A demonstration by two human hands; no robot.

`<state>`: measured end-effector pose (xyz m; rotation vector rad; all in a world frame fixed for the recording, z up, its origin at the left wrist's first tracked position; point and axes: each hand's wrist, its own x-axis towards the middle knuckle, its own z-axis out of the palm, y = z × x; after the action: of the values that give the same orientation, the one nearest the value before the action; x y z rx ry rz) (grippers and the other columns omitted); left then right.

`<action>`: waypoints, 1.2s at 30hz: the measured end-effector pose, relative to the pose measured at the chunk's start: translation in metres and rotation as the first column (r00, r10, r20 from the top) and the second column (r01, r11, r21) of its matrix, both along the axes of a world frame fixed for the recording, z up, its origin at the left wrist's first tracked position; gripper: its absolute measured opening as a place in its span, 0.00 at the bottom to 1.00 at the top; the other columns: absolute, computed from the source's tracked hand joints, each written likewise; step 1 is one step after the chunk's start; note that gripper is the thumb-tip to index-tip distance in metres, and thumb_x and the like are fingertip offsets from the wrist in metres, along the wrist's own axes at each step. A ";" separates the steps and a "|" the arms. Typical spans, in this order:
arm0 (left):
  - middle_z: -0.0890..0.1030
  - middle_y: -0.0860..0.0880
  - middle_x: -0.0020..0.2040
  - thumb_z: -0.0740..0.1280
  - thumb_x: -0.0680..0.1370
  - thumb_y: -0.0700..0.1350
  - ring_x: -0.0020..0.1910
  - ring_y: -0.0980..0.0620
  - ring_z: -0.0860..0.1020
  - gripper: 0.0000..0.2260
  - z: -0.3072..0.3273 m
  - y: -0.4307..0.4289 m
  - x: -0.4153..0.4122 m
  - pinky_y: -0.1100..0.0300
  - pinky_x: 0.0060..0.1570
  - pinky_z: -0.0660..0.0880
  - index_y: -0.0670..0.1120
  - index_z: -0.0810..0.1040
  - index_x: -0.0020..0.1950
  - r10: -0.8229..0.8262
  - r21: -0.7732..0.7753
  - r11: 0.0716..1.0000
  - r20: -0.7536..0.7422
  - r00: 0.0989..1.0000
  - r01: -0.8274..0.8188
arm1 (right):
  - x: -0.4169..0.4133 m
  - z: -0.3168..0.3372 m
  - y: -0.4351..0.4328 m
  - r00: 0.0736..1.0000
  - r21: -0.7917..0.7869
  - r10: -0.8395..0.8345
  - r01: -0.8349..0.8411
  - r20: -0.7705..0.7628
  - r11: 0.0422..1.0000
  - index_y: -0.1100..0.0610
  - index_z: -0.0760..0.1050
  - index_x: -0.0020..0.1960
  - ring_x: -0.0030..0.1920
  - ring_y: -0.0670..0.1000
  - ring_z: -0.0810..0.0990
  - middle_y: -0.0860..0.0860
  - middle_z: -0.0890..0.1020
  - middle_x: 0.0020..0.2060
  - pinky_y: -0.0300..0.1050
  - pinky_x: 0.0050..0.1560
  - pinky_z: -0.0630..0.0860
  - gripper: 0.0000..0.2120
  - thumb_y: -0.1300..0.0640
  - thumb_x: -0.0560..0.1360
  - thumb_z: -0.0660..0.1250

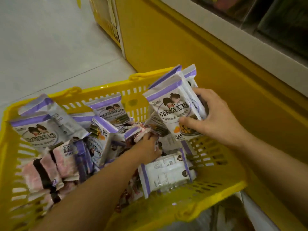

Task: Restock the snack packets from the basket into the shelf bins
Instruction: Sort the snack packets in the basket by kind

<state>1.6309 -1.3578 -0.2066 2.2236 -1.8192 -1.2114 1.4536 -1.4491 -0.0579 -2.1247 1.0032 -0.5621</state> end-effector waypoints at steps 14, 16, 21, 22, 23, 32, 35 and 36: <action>0.61 0.45 0.73 0.75 0.71 0.54 0.72 0.46 0.62 0.33 -0.021 -0.008 0.006 0.54 0.72 0.61 0.52 0.66 0.73 0.046 0.001 0.999 -0.136 0.990 -0.046 | 0.002 0.001 0.002 1.000 0.048 -0.023 0.022 0.009 0.999 0.47 0.69 0.68 0.55 0.43 0.75 0.44 0.72 0.56 0.49 0.57 0.76 0.34 0.45 0.64 0.76; 0.62 0.45 0.73 0.75 0.71 0.53 0.71 0.46 0.63 0.33 -0.022 -0.008 0.005 0.56 0.71 0.61 0.51 0.66 0.73 0.049 -0.007 0.999 -0.148 0.988 -0.051 | 0.002 0.001 0.002 1.000 0.057 -0.023 0.022 0.013 0.998 0.46 0.69 0.68 0.55 0.42 0.75 0.44 0.72 0.56 0.49 0.56 0.77 0.35 0.45 0.63 0.75; 0.59 0.44 0.74 0.75 0.71 0.52 0.72 0.45 0.63 0.34 -0.021 -0.008 0.005 0.52 0.72 0.62 0.52 0.64 0.74 0.031 0.029 0.999 -0.141 0.990 -0.027 | 0.003 0.001 0.002 1.000 0.054 -0.030 0.029 0.003 0.998 0.47 0.70 0.68 0.55 0.43 0.75 0.45 0.72 0.57 0.50 0.56 0.77 0.35 0.44 0.63 0.75; 0.59 0.44 0.74 0.75 0.71 0.52 0.72 0.44 0.63 0.34 -0.021 -0.008 0.004 0.51 0.71 0.62 0.52 0.65 0.74 0.034 0.025 0.999 -0.133 0.991 -0.031 | 0.003 0.001 0.002 1.000 0.052 -0.029 0.029 0.001 0.998 0.47 0.70 0.68 0.55 0.44 0.75 0.45 0.72 0.57 0.51 0.56 0.77 0.35 0.44 0.63 0.75; 0.60 0.44 0.74 0.75 0.70 0.51 0.72 0.44 0.63 0.34 -0.020 -0.008 0.004 0.51 0.71 0.63 0.52 0.66 0.73 0.037 0.012 0.999 -0.128 0.991 -0.036 | 0.003 0.001 0.002 1.000 0.049 -0.028 0.028 -0.001 0.998 0.47 0.70 0.68 0.55 0.43 0.75 0.44 0.72 0.57 0.51 0.56 0.77 0.35 0.44 0.63 0.75; 0.71 0.47 0.67 0.72 0.71 0.38 0.66 0.47 0.69 0.24 0.008 -0.010 0.012 0.50 0.65 0.69 0.49 0.75 0.65 0.077 -0.127 0.987 -0.165 0.983 -0.098 | 0.003 -0.001 0.002 1.000 0.016 -0.029 0.029 -0.008 0.999 0.46 0.69 0.67 0.55 0.42 0.75 0.43 0.72 0.56 0.49 0.55 0.77 0.36 0.41 0.61 0.73; 0.67 0.48 0.70 0.72 0.72 0.37 0.69 0.49 0.66 0.24 0.031 -0.003 0.011 0.53 0.69 0.65 0.50 0.74 0.67 0.001 -0.213 0.976 -0.169 0.986 -0.038 | 0.004 0.001 0.004 0.999 0.007 -0.031 0.031 -0.028 0.999 0.44 0.69 0.67 0.55 0.43 0.74 0.44 0.71 0.56 0.51 0.56 0.77 0.35 0.41 0.61 0.72; 0.66 0.49 0.71 0.71 0.72 0.37 0.70 0.49 0.65 0.24 0.039 0.000 0.011 0.54 0.70 0.64 0.50 0.74 0.67 -0.018 -0.252 0.968 -0.164 0.986 -0.024 | 0.004 0.000 0.004 0.999 0.009 -0.034 0.034 -0.029 0.999 0.44 0.69 0.67 0.55 0.44 0.75 0.44 0.71 0.56 0.52 0.56 0.77 0.35 0.41 0.61 0.73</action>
<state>1.6419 -1.3576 -0.1675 1.9297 -1.7914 -1.0580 1.4572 -1.4454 -0.0574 -2.1164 1.0580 -0.5433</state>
